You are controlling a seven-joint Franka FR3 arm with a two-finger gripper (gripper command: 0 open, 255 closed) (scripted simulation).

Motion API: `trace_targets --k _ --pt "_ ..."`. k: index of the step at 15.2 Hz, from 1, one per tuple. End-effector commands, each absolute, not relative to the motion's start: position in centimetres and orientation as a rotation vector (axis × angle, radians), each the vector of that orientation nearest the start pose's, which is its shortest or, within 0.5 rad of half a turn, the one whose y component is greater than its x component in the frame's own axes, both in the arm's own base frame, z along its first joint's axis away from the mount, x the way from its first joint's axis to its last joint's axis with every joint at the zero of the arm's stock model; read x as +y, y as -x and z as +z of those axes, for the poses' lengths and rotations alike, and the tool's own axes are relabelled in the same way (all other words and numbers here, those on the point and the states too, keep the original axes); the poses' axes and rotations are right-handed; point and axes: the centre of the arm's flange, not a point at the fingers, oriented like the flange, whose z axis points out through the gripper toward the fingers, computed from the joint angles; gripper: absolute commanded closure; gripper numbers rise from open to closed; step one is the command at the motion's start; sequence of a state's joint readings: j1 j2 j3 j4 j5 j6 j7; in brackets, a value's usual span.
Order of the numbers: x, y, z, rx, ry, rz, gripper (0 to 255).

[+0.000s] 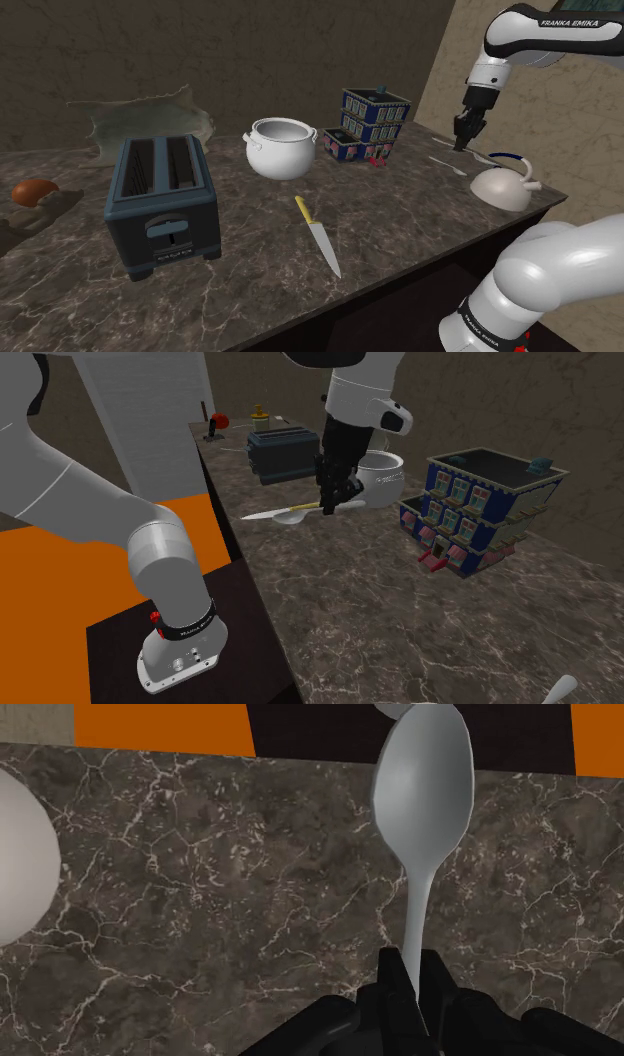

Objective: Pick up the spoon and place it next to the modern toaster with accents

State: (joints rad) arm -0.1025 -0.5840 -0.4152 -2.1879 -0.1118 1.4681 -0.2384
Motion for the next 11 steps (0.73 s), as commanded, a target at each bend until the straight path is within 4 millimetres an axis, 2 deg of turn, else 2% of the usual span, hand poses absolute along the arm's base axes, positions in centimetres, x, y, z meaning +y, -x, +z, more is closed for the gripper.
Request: trace_targets --k 1,7,11 --pt "-22.1 -29.7 58.1 0.294 2.956 0.189 255" --pt "-22.1 -29.7 60.9 0.294 2.956 0.189 255" --pt "-16.9 -30.6 60.9 0.294 2.956 0.189 255"
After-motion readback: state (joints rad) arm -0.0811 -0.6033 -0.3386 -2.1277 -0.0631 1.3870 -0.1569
